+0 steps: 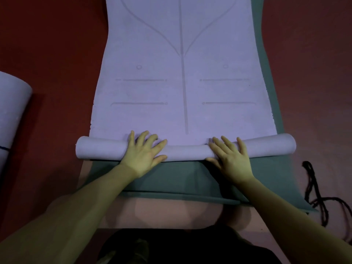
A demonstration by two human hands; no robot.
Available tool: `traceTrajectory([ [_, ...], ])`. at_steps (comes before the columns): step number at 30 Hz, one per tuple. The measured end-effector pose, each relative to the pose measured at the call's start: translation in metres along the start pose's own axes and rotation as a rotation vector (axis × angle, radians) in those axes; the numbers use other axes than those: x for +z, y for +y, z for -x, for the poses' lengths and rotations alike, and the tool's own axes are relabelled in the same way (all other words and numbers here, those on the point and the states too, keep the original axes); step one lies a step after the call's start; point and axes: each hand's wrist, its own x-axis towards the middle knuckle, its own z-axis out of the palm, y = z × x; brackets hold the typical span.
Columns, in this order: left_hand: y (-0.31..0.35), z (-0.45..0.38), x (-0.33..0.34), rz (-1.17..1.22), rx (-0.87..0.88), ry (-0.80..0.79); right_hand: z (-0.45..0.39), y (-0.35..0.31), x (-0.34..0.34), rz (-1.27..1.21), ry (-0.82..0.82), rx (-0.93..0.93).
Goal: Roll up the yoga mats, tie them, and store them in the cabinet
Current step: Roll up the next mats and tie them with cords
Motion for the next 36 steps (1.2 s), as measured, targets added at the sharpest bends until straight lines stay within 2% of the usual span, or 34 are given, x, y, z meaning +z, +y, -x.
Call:
traceTrajectory([
  [4,0.005,-0.001,-0.007,-0.063,-0.039,0.219,-0.015,0.005,-0.004,-0.048,-0.128,0.008],
  [5,0.011,0.003,-0.007,-0.073,-0.039,0.226,-0.017,0.006,-0.004,-0.055,-0.155,0.017],
  [7,0.017,0.008,-0.004,-0.095,-0.044,0.160,-0.021,0.007,-0.004,-0.061,-0.194,0.024],
  [11,0.010,0.000,-0.013,-0.017,-0.056,-0.145,-0.026,0.007,-0.006,-0.051,-0.240,0.033],
  [13,0.006,-0.008,-0.018,-0.002,-0.051,-0.205,-0.031,0.004,-0.006,-0.016,-0.239,0.081],
  [16,0.002,-0.017,-0.021,0.018,-0.058,-0.201,-0.027,-0.008,-0.003,0.038,-0.095,0.127],
  [18,-0.002,-0.026,-0.025,0.049,-0.066,-0.249,-0.016,-0.017,0.001,0.066,0.017,0.015],
  [21,-0.007,-0.035,-0.024,0.029,-0.076,-0.337,-0.006,-0.020,0.004,0.066,0.009,-0.095],
  [24,-0.009,-0.038,-0.030,0.027,-0.067,-0.308,-0.013,-0.015,0.005,0.052,-0.055,-0.073],
  [27,0.002,-0.035,-0.034,0.029,-0.103,-0.078,-0.031,-0.012,0.001,0.007,-0.145,-0.028],
  [31,0.031,-0.022,-0.028,0.119,-0.089,-0.005,-0.059,-0.014,-0.001,-0.031,-0.253,0.059],
  [36,0.013,-0.047,-0.034,0.107,-0.061,-0.171,-0.077,-0.012,0.004,-0.029,-0.302,0.077],
])
